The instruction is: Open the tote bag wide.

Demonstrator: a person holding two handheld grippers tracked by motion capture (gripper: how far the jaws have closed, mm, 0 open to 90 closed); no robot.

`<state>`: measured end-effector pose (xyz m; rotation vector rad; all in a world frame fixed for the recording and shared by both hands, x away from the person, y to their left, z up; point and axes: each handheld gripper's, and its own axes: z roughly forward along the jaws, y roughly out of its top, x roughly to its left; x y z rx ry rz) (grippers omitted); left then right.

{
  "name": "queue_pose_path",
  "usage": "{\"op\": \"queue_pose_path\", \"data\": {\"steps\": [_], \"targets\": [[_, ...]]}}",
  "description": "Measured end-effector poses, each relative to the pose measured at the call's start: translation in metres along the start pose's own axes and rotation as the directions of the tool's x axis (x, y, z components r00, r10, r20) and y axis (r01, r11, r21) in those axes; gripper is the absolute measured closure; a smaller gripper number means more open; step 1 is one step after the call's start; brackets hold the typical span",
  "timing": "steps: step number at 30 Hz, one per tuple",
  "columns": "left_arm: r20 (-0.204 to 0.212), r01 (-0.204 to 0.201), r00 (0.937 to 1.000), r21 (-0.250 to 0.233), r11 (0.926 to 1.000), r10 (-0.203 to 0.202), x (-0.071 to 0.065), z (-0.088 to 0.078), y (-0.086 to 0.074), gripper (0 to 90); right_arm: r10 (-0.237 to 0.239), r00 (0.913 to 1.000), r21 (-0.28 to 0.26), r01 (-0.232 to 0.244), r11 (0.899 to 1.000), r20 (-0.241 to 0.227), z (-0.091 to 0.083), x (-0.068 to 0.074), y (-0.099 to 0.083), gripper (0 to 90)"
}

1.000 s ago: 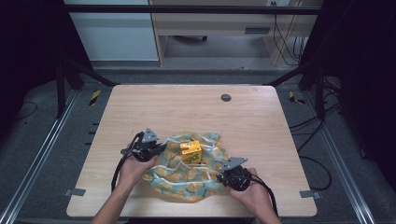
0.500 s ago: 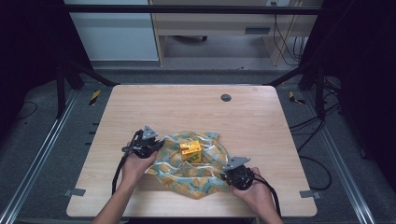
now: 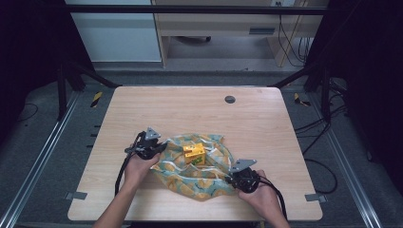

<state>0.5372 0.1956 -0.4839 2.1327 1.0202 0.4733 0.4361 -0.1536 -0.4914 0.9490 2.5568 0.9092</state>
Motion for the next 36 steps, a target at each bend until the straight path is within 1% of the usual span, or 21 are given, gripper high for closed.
{"op": "queue_pose_path", "data": {"steps": [4, 7, 11, 14, 15, 17, 18, 19, 21, 22, 24, 25, 27, 28, 29, 30, 31, 32, 33, 35, 36], "targets": [[0.006, 0.000, 1.0000, 0.005, 1.0000, 0.000, 0.000, 0.000, 0.000, 88.5, -0.001, 1.0000, -0.005, 0.001, 1.000, -0.007, -0.001, -0.001, -0.002, 89.6], [0.006, -0.010, 0.9999, 0.013, 0.9999, 0.010, 0.001, 0.000, 0.000, 88.6, -0.003, 0.9999, -0.015, 0.003, 1.000, -0.015, -0.001, -0.003, -0.004, 89.6], [0.003, -0.005, 1.0000, 0.023, 0.9997, 0.005, 0.000, 0.002, -0.001, 88.6, 0.001, 0.9998, -0.024, -0.001, 1.000, -0.022, -0.002, -0.004, -0.006, 89.5], [0.002, -0.007, 1.0000, 0.014, 0.9999, 0.007, -0.001, 0.001, -0.001, 88.0, 0.003, 0.9997, -0.026, -0.004, 1.000, -0.023, -0.003, -0.003, -0.007, 89.2], [0.003, -0.015, 0.9999, 0.009, 0.9998, 0.015, -0.001, 0.000, -0.001, 87.2, -0.006, 0.9997, -0.030, 0.005, 1.000, -0.024, -0.003, -0.003, -0.007, 88.2], [0.008, -0.036, 0.9993, 0.002, 0.9994, 0.036, -0.002, -0.003, -0.001, 82.3, 0.000, 0.9997, -0.042, -0.001, 0.999, -0.023, -0.003, -0.003, -0.008, 80.8], [-0.004, -0.041, 0.9992, -0.011, 0.9991, 0.040, -0.003, -0.006, -0.001, 78.0, -0.003, 0.9998, -0.054, 0.002, 0.999, -0.019, -0.004, -0.003, -0.008, 76.2], [-0.017, -0.037, 0.9992, -0.025, 0.9990, 0.037, -0.004, -0.009, -0.001, 70.8, -0.005, 0.9998, -0.072, 0.004, 0.997, -0.018, -0.006, -0.002, -0.008, 71.0], [-0.032, -0.036, 0.9989, -0.058, 0.9977, 0.034, -0.005, -0.015, -0.004, 60.2, 0.006, 0.9999, -0.118, -0.007, 0.993, -0.009, -0.011, -0.002, -0.007, 55.6], [-0.034, -0.035, 0.9989, -0.076, 0.9965, 0.033, -0.005, -0.018, -0.005, 55.7, 0.013, 0.9999, -0.140, -0.013, 0.990, 0.000, -0.014, -0.003, -0.005, 47.9], [-0.034, -0.008, 0.9994, -0.119, 0.9928, 0.004, -0.004, -0.025, -0.005, 45.4, 0.029, 0.9994, -0.181, -0.025, 0.983, 0.021, -0.021, -0.004, -0.002, 35.3], [-0.023, 0.004, 0.9997, -0.151, 0.9885, -0.007, -0.004, -0.029, -0.004, 41.7, 0.039, 0.9989, -0.201, -0.033, 0.979, 0.025, -0.025, -0.004, 0.000, 30.5], [-0.007, 0.013, 0.9999, -0.206, 0.9784, -0.014, -0.003, -0.039, -0.001, 38.0, 0.051, 0.9983, -0.244, -0.043, 0.969, 0.028, -0.032, -0.005, 0.003, 22.6], [0.002, 0.017, 0.9999, -0.219, 0.9756, -0.017, -0.003, -0.043, 0.000, 35.4, 0.063, 0.9976, -0.266, -0.054, 0.962, 0.027, -0.036, -0.006, 0.006, 18.6], [0.008, 0.026, 0.9997, -0.233, 0.9722, -0.025, -0.002, -0.047, 0.002, 33.1, 0.069, 0.9973, -0.285, -0.059, 0.957, 0.026, -0.038, -0.007, 0.007, 17.2], [0.010, 0.040, 0.9992, -0.254, 0.9665, -0.039, -0.001, -0.053, 0.005, 29.6, 0.080, 0.9964, -0.310, -0.067, 0.948, 0.028, -0.042, -0.009, 0.008, 16.4], [0.008, 0.047, 0.9989, -0.267, 0.9626, -0.046, 0.001, -0.056, 0.006, 27.9, 0.101, 0.9943, -0.338, -0.084, 0.937, 0.034, -0.046, -0.012, 0.010, 15.4], [0.003, 0.058, 0.9982, -0.281, 0.9579, -0.060, 0.003, -0.062, 0.007, 26.7, 0.114, 0.9927, -0.353, -0.093, 0.931, 0.039, -0.049, -0.015, 0.010, 14.3], [-0.014, 0.066, 0.9973, -0.287, 0.9557, -0.073, 0.005, -0.069, 0.008, 24.9, 0.134, 0.9898, -0.373, -0.106, 0.922, 0.048, -0.052, -0.018, 0.010, 12.9], [-0.043, 0.104, 0.9917, -0.292, 0.9508, -0.121, 0.010, -0.078, 0.003, 21.3, 0.183, 0.9792, -0.404, -0.133, 0.905, 0.088, -0.059, -0.026, 0.008, 11.4], [-0.054, 0.117, 0.9890, -0.288, 0.9506, -0.138, 0.013, -0.082, -0.001, 20.0, 0.218, 0.9696, -0.415, -0.154, 0.897, 0.111, -0.061, -0.030, 0.005, 11.3]]}}
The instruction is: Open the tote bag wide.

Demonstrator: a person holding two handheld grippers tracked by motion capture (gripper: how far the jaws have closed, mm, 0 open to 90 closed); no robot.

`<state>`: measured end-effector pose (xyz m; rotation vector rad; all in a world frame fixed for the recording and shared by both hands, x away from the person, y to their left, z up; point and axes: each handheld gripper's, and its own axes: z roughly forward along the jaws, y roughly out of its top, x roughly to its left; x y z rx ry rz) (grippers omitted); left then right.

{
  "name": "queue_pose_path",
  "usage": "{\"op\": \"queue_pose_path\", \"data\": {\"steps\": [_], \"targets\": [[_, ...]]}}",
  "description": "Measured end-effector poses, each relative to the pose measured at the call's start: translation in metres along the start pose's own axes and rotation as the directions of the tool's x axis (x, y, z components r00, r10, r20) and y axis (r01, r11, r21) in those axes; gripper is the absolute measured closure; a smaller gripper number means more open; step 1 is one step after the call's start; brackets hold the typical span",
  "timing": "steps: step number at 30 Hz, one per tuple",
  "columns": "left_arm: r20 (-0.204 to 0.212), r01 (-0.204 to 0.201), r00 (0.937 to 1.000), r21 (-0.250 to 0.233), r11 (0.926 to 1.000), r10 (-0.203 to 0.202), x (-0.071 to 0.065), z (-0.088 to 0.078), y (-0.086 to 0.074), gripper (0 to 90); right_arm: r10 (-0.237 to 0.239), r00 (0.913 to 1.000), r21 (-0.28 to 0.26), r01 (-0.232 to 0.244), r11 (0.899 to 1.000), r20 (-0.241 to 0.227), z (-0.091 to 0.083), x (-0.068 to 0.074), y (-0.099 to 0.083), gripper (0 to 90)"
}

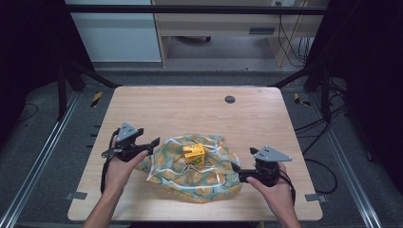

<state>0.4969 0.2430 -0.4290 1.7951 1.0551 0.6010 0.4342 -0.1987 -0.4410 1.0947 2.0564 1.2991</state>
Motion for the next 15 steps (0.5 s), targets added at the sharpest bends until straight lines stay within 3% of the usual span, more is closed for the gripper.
{"op": "queue_pose_path", "data": {"steps": [3, 5, 9, 13, 15], "targets": [[-0.058, 0.014, 0.9983, 0.041, 0.9991, -0.012, 0.010, -0.011, -0.013, 16.6, 0.055, 0.9952, 0.026, -0.057, 0.998, 0.081, 0.000, -0.015, -0.010, 9.6], [-0.082, 0.023, 0.9965, 0.073, 0.9971, -0.017, 0.018, -0.021, -0.025, 14.8, 0.050, 0.9888, 0.084, -0.062, 0.995, 0.141, 0.002, -0.024, -0.019, 9.8], [-0.140, 0.013, 0.9901, 0.126, 0.9919, 0.005, 0.029, -0.043, -0.047, 12.7, 0.055, 0.9775, 0.157, -0.088, 0.984, 0.204, 0.006, -0.039, -0.033, 10.9], [-0.146, 0.011, 0.9892, 0.152, 0.9883, 0.011, 0.034, -0.055, -0.064, 9.9, 0.084, 0.9684, 0.186, -0.130, 0.974, 0.235, 0.007, -0.044, -0.039, 10.6], [-0.106, 0.015, 0.9944, 0.154, 0.9880, 0.001, 0.036, -0.056, -0.067, 7.8, 0.102, 0.9669, 0.196, -0.150, 0.969, 0.234, 0.007, -0.045, -0.041, 9.9]]}}
